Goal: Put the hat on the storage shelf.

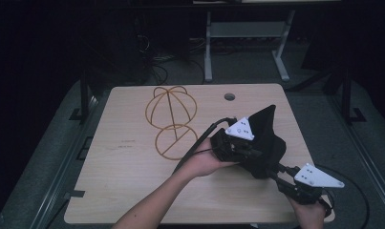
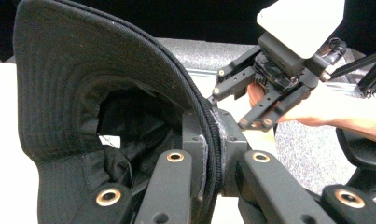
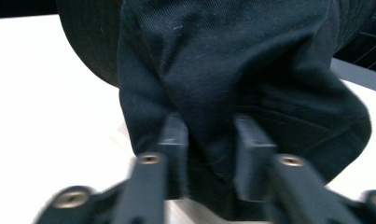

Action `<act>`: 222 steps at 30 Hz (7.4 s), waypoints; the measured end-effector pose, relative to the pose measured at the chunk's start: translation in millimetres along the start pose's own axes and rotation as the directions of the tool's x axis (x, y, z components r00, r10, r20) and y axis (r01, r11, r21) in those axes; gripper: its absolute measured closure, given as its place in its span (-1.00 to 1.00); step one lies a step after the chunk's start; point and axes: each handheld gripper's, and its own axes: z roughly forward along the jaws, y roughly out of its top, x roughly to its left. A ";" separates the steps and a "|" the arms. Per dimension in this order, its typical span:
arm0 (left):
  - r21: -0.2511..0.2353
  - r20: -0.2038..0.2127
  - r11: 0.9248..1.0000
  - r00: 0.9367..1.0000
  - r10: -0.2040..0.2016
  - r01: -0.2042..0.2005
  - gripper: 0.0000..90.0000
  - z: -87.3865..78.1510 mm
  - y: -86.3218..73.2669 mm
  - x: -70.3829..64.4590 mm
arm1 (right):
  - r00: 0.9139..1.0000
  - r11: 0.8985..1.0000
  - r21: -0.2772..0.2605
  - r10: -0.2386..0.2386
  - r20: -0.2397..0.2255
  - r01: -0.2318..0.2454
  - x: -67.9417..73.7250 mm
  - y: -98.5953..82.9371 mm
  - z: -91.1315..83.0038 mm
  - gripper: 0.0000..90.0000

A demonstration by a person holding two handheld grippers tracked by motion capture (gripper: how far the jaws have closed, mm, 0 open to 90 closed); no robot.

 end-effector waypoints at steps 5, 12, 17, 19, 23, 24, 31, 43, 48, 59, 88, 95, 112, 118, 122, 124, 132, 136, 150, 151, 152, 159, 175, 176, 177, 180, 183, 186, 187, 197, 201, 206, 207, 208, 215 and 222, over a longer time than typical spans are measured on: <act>-0.006 0.001 1.000 1.000 -0.008 0.008 0.87 -2.2 -0.2 1.3 | 1.000 1.000 -0.015 -0.004 0.002 0.004 -0.9 1.3 -1.7 0.86; -0.008 -0.033 1.000 0.999 -0.004 0.004 0.68 -8.1 -1.4 1.8 | 1.000 1.000 -0.011 -0.017 -0.003 0.016 0.0 7.9 -6.3 0.89; -0.007 -0.060 1.000 0.998 0.009 -0.010 0.39 -15.0 -3.0 2.1 | 1.000 1.000 -0.020 -0.016 -0.009 0.016 -1.2 14.0 -8.4 0.89; -0.009 -0.072 1.000 0.997 0.005 -0.005 0.34 -20.8 -4.7 3.2 | 1.000 1.000 -0.018 -0.018 -0.011 0.018 -1.7 15.2 -8.3 0.89; -0.024 -0.094 0.999 0.995 -0.027 0.024 0.19 -32.3 -10.0 7.7 | 1.000 1.000 -0.017 0.001 -0.014 -0.001 -5.3 19.6 -8.5 0.89; -0.024 -0.094 0.999 0.995 -0.027 0.024 0.17 -32.3 -10.0 7.7 | 1.000 1.000 -0.017 0.001 -0.014 -0.001 -5.3 19.6 -8.5 0.89; -0.055 -0.113 0.998 0.993 -0.036 0.029 0.10 -48.9 -18.1 8.4 | 0.999 0.999 -0.002 0.037 -0.026 -0.037 -11.7 25.9 -10.3 0.89; -0.054 -0.148 0.997 0.987 -0.063 0.056 0.05 -71.9 -54.1 11.3 | 0.996 0.996 -0.013 0.083 -0.014 -0.084 -22.1 41.3 -17.6 0.90; -0.061 -0.161 0.995 0.983 -0.083 0.074 0.04 -80.4 -71.9 12.3 | 0.995 0.995 -0.022 0.095 -0.012 -0.095 -25.3 50.1 -19.8 0.90; -0.056 -0.169 0.996 0.982 -0.083 0.074 -0.01 -90.3 -99.1 9.2 | 0.997 0.997 -0.025 0.077 -0.008 -0.077 -29.5 72.2 -20.4 0.90; -0.066 -0.191 0.991 0.973 -0.130 0.120 -0.16 -94.3 -167.0 3.3 | 0.998 0.998 -0.044 0.039 -0.042 -0.041 -36.1 130.4 -18.7 0.90; -0.061 -0.197 0.991 0.972 -0.131 0.121 -0.19 -94.0 -175.7 0.2 | 0.997 0.999 -0.035 0.032 -0.069 -0.034 -33.3 151.1 -13.4 0.90; -0.054 -0.198 0.988 0.969 -0.151 0.143 -0.21 -95.8 -189.7 2.8 | 0.992 0.999 -0.035 0.003 -0.124 -0.008 -25.3 186.6 11.9 0.90; -0.047 -0.201 0.989 0.968 -0.150 0.143 -0.21 -95.2 -191.7 4.0 | 0.988 0.999 -0.046 0.007 -0.154 -0.014 -24.8 193.8 21.1 0.90; -0.049 -0.204 0.989 0.968 -0.148 0.141 -0.21 -95.3 -192.3 4.1 | 0.987 0.999 -0.048 0.001 -0.158 -0.009 -24.4 198.0 23.9 0.90; -0.054 -0.202 0.988 0.967 -0.152 0.144 -0.21 -96.5 -192.1 4.0 | 0.987 0.999 -0.049 -0.002 -0.163 -0.006 -23.7 201.5 26.2 0.90; -0.050 -0.203 0.988 0.967 -0.155 0.148 -0.21 -96.3 -192.7 4.4 | 0.984 0.998 -0.057 0.000 -0.180 -0.010 -22.3 209.7 34.1 0.90; -0.058 -0.204 0.987 0.966 -0.162 0.153 -0.22 -97.6 -193.2 4.8 | 0.981 0.998 -0.059 -0.003 -0.193 -0.008 -20.4 216.6 39.9 0.90; -0.053 -0.206 0.987 0.965 -0.161 0.153 -0.22 -99.2 -194.7 6.2 | 0.974 0.998 -0.068 -0.020 -0.227 0.005 -13.6 236.7 56.8 0.90; -0.053 -0.205 0.987 0.965 -0.161 0.153 -0.22 -99.1 -194.7 6.2 | 0.973 0.998 -0.068 -0.021 -0.229 0.005 -13.3 238.0 57.7 0.90; -0.053 -0.205 0.987 0.965 -0.161 0.153 -0.22 -99.1 -194.7 6.2 | 0.973 0.998 -0.068 -0.021 -0.229 0.005 -13.3 238.0 57.7 0.90; -0.049 -0.204 0.987 0.966 -0.158 0.151 -0.22 -99.9 -194.7 6.4 | 0.968 0.997 -0.071 -0.029 -0.250 0.011 -6.5 252.1 68.1 0.90; -0.062 -0.197 0.983 0.964 -0.180 0.171 -0.22 -101.4 -196.0 6.5 | 0.958 0.998 -0.055 -0.042 -0.285 0.027 2.8 281.0 97.5 0.90; -0.062 -0.198 0.984 0.964 -0.179 0.170 -0.22 -101.6 -196.0 6.6 | 0.956 0.998 -0.056 -0.041 -0.290 0.026 3.8 284.1 100.1 0.90; -0.063 -0.198 0.984 0.964 -0.177 0.168 -0.22 -101.9 -196.0 6.9 | 0.955 0.998 -0.055 -0.040 -0.293 0.025 4.5 286.6 102.3 0.90; -0.072 -0.204 0.983 0.962 -0.179 0.168 -0.22 -102.3 -196.2 6.9 | 0.952 0.998 -0.051 -0.051 -0.301 0.038 7.2 295.1 111.9 0.90; -0.070 -0.202 0.984 0.964 -0.175 0.164 -0.22 -102.7 -196.3 7.4 | 0.950 0.998 -0.043 -0.048 -0.308 0.037 9.6 300.3 120.2 0.90; -0.069 -0.202 0.984 0.964 -0.173 0.162 -0.22 -102.6 -196.5 7.6 | 0.949 0.998 -0.035 -0.055 -0.310 0.046 10.6 304.6 127.3 0.90; -0.063 -0.202 0.986 0.965 -0.167 0.157 -0.22 -102.5 -196.3 7.4 | 0.949 0.999 -0.031 -0.051 -0.312 0.043 11.3 306.3 129.5 0.90; -0.067 -0.199 0.987 0.967 -0.160 0.149 -0.22 -102.0 -195.5 6.7 | 0.943 0.998 -0.006 -0.060 -0.326 0.061 17.2 323.7 153.9 0.90; -0.062 -0.196 0.988 0.969 -0.148 0.139 -0.22 -101.8 -194.7 6.1 | 0.940 0.997 0.012 -0.064 -0.335 0.072 20.4 330.4 164.5 0.90; -0.066 -0.194 0.988 0.969 -0.152 0.141 -0.22 -102.6 -194.6 5.7 | 0.939 0.996 0.033 -0.066 -0.338 0.082 23.4 337.1 177.4 0.90; -0.067 -0.193 0.987 0.969 -0.153 0.143 -0.22 -102.5 -194.6 5.6 | 0.938 0.996 0.035 -0.069 -0.340 0.086 23.9 338.4 180.0 0.90; -0.069 -0.193 0.987 0.969 -0.154 0.143 -0.22 -102.4 -194.6 5.4 | 0.938 0.995 0.040 -0.068 -0.340 0.087 24.8 339.6 182.7 0.90; -0.067 -0.190 0.988 0.971 -0.148 0.137 -0.23 -101.1 -193.9 4.3 | 0.936 0.994 0.064 -0.060 -0.347 0.087 29.7 347.3 203.5 0.89; -0.057 -0.186 0.990 0.973 -0.135 0.127 -0.23 -100.2 -193.3 3.6 | 0.937 0.992 0.090 -0.050 -0.346 0.087 33.8 351.4 217.9 0.89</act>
